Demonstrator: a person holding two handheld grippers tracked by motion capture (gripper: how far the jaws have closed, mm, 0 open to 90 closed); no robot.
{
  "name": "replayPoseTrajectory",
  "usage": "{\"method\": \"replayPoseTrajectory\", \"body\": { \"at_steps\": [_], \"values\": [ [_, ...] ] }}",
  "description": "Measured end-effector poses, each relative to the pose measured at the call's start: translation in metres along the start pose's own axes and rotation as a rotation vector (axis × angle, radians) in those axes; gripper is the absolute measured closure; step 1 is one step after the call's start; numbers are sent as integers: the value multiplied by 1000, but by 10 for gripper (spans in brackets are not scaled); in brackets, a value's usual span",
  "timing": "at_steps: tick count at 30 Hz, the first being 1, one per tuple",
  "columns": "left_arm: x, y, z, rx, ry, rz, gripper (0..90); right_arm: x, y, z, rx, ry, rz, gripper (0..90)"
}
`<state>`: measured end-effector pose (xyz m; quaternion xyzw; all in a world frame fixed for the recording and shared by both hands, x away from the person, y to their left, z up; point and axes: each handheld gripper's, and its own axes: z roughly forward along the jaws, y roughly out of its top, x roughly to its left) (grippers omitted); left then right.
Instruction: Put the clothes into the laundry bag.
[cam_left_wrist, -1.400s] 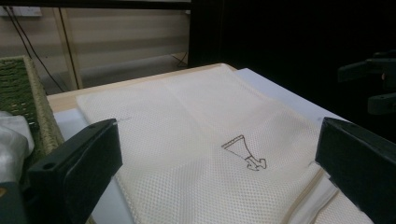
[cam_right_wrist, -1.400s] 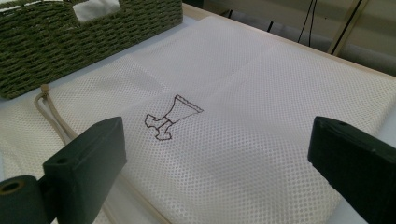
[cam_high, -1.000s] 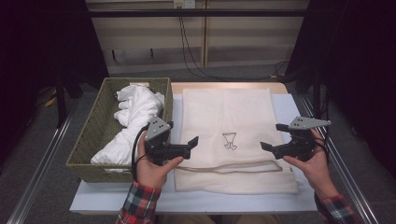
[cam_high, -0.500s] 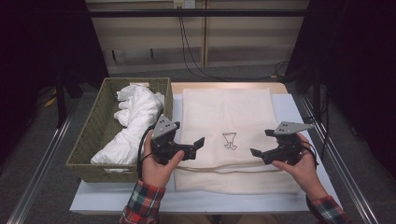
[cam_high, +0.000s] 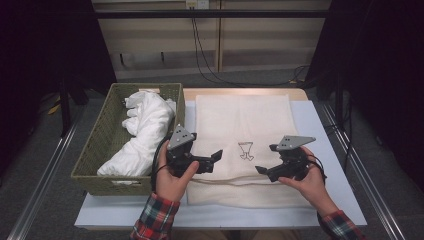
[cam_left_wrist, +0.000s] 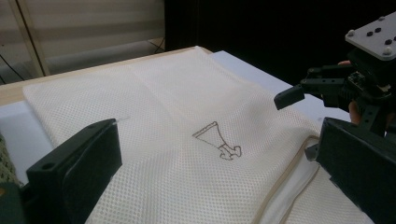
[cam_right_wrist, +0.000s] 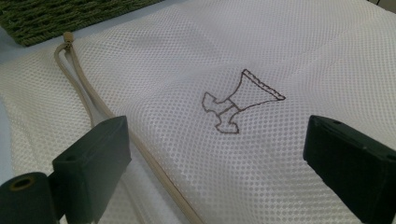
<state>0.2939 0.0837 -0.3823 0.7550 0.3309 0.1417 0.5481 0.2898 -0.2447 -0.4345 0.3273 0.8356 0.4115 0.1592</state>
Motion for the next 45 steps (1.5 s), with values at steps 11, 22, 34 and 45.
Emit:
{"method": "replayPoseTrajectory", "body": {
  "at_steps": [11, 22, 34, 45],
  "values": [
    [-3, 3, 3, -7, -10, 15, 1, 6, -5, 5, -9, 24, 2, 204],
    [-4, 8, 8, -20, -28, 13, 1, 15, -11, 7, -16, 71, -34, 407],
    [-6, 12, 15, -13, -47, 29, 1, 24, -18, 15, 7, 115, -60, 508],
    [-7, 12, 15, -16, -54, 30, 1, 27, -23, 29, 44, 112, -94, 580]
  ]
}}
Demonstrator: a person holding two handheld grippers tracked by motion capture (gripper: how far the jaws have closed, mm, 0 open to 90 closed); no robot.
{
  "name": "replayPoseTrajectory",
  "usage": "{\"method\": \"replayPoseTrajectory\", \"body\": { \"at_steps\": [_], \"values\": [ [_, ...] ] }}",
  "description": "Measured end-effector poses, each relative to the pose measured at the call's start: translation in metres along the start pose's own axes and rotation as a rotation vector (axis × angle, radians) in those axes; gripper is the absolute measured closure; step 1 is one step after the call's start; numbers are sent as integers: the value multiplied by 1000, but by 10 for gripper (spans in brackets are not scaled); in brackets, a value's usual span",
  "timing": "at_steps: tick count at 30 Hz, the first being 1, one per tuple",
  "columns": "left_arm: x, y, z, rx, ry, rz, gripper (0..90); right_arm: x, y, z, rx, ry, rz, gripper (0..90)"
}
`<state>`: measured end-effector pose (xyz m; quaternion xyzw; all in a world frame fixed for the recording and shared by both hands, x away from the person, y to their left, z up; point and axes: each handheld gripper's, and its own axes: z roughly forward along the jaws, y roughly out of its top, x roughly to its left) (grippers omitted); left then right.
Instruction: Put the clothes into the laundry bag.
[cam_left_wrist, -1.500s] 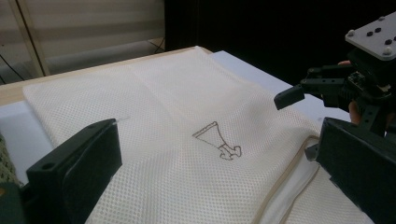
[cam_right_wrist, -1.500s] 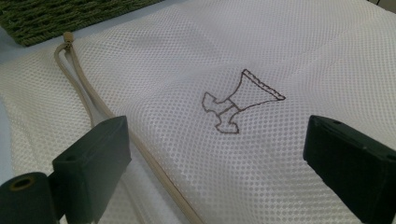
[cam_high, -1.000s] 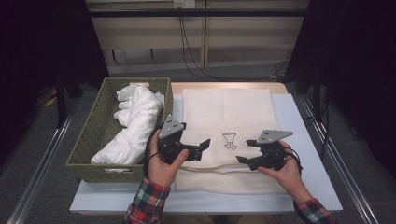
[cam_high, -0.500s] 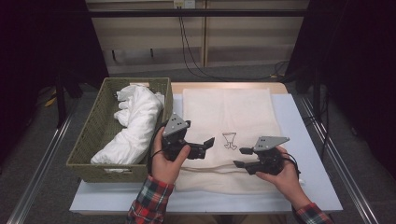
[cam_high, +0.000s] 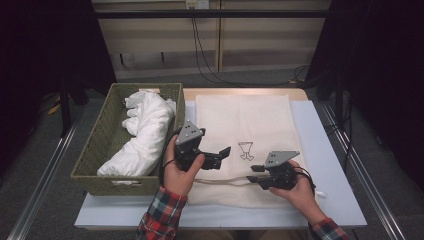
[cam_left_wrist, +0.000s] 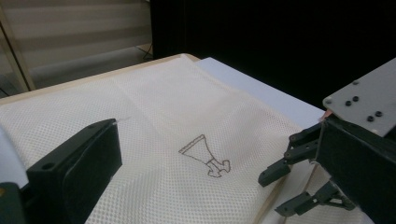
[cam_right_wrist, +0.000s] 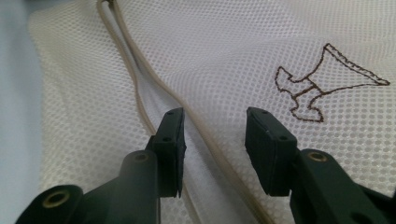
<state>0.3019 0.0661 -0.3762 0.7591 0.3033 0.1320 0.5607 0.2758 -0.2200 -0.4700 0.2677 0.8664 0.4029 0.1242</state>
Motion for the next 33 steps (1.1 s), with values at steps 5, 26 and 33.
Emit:
{"method": "replayPoseTrajectory", "body": {
  "at_steps": [5, 26, 33],
  "values": [
    [-1, 0, -1, 12, 10, 5, 1, -3, -1, 6, 12, -19, 10, 542],
    [1, -6, -5, 30, 25, 5, 1, -9, -3, 18, 59, -4, 22, 575],
    [2, -8, -5, 29, 22, 4, 1, -7, -2, 19, 59, 0, 18, 659]
  ]
}}
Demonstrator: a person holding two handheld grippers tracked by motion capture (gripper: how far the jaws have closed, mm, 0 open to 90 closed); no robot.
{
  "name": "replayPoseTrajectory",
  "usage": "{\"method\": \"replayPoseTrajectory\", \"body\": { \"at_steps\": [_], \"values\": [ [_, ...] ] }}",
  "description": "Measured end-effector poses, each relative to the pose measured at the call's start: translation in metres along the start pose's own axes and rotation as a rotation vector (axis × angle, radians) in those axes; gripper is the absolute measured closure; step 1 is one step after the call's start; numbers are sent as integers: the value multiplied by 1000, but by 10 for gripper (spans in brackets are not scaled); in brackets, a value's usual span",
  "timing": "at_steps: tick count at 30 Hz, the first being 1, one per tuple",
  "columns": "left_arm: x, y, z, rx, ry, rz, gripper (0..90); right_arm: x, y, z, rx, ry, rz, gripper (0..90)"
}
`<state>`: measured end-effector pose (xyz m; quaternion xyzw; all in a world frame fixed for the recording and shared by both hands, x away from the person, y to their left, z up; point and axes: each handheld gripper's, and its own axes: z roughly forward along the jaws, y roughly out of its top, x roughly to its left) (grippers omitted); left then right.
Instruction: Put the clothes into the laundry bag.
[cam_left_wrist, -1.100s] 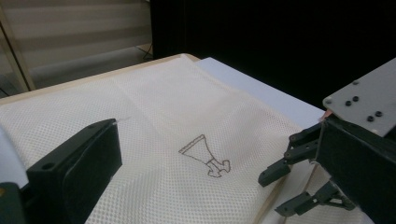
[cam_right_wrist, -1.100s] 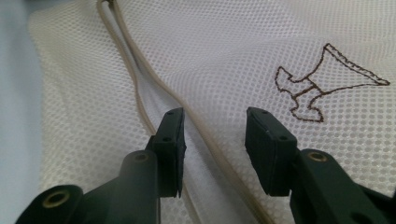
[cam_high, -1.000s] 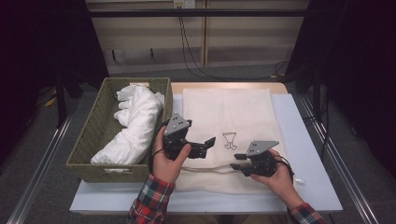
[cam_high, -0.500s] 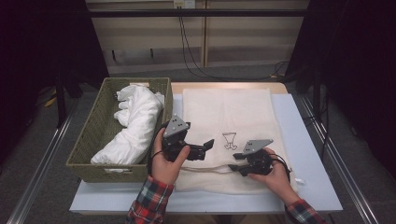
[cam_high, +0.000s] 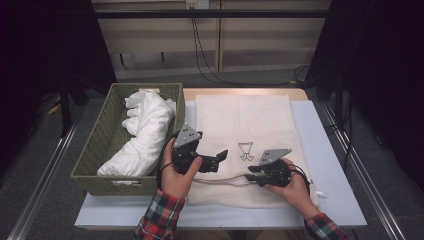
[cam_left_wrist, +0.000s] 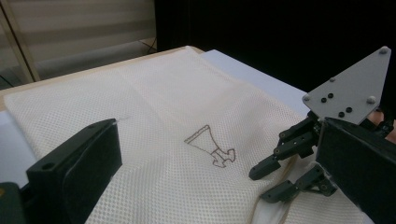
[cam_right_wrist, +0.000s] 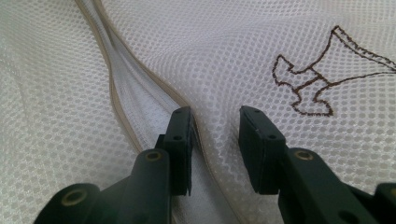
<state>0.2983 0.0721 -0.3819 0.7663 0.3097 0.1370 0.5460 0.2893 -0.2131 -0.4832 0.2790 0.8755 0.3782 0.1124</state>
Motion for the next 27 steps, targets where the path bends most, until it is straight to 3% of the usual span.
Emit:
{"method": "replayPoseTrajectory", "body": {
  "at_steps": [6, 9, 13, 18, 21, 27],
  "values": [
    [0, 0, 1, -2, -1, -2, 1, 0, 1, 1, 3, -16, 1, 700],
    [0, -1, 2, 3, 4, 0, 1, -2, 0, 2, -15, -7, 15, 784],
    [1, -1, 0, 0, 6, -4, 1, -3, 0, 2, -15, -6, 43, 808],
    [1, 0, -2, -4, 7, -5, 1, -4, 1, 3, -11, -1, 27, 817],
    [2, 0, -3, -4, 12, -3, 1, -4, 1, 3, -13, -3, 43, 813],
    [3, -1, -2, -8, 5, -8, 1, -1, 2, 4, -16, -28, 25, 861]
  ]
}}
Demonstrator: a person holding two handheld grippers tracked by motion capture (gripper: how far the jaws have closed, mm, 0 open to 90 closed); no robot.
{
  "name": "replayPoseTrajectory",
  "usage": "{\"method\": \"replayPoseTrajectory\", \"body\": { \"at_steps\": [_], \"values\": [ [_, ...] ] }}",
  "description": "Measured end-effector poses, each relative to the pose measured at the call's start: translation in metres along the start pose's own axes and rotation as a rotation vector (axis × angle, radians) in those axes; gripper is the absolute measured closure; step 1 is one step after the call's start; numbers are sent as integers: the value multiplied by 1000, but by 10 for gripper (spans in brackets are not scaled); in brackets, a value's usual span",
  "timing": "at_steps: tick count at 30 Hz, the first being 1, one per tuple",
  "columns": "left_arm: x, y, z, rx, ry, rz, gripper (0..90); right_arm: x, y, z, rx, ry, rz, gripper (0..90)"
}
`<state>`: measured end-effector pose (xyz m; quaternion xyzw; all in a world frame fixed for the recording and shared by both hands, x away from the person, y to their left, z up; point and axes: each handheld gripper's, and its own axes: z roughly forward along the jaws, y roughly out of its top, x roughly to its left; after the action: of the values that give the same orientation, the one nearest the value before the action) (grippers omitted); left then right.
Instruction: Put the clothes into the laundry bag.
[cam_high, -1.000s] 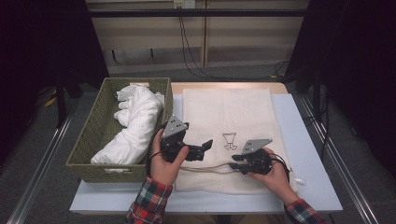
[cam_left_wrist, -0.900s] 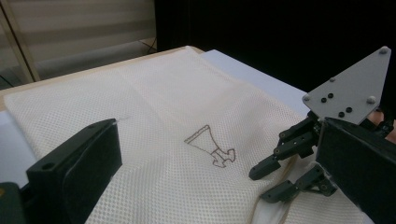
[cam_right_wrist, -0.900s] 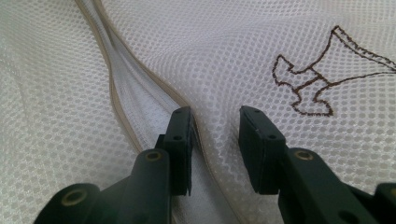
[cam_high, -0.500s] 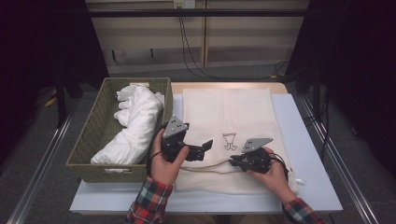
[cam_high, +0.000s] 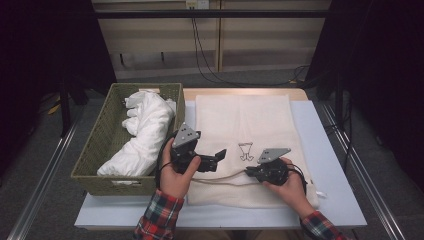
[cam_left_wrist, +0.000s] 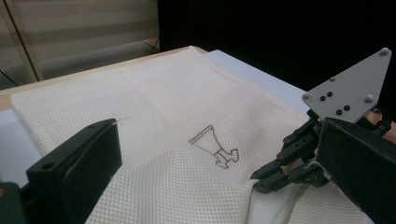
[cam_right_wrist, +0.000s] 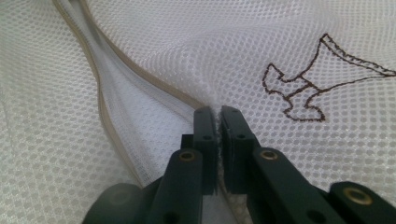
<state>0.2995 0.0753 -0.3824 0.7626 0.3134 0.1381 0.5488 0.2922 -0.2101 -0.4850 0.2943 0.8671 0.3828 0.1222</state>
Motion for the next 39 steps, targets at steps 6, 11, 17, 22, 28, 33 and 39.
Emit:
{"method": "replayPoseTrajectory", "body": {
  "at_steps": [6, 11, 17, 22, 28, 33, 39],
  "values": [
    [0, -1, 1, 8, 3, 1, 1, 0, 2, 1, 8, -2, -10, 875],
    [0, -1, 0, 13, 11, 1, 1, -6, 3, 2, 10, 35, -6, 874],
    [2, -1, -1, 1, 3, -11, 1, -7, 4, 2, 16, 42, 6, 876],
    [2, 0, -3, 13, 17, -7, 1, -10, 5, 2, 18, 58, 35, 886],
    [4, 1, -6, -2, 19, -10, 1, -14, 12, 5, -6, 75, 54, 888],
    [5, 1, -6, -3, 25, -18, 1, -16, 20, 4, -15, 78, 68, 888],
    [6, 1, -8, -10, 23, -21, 1, -20, 35, 2, -27, 61, 72, 889]
  ]
}}
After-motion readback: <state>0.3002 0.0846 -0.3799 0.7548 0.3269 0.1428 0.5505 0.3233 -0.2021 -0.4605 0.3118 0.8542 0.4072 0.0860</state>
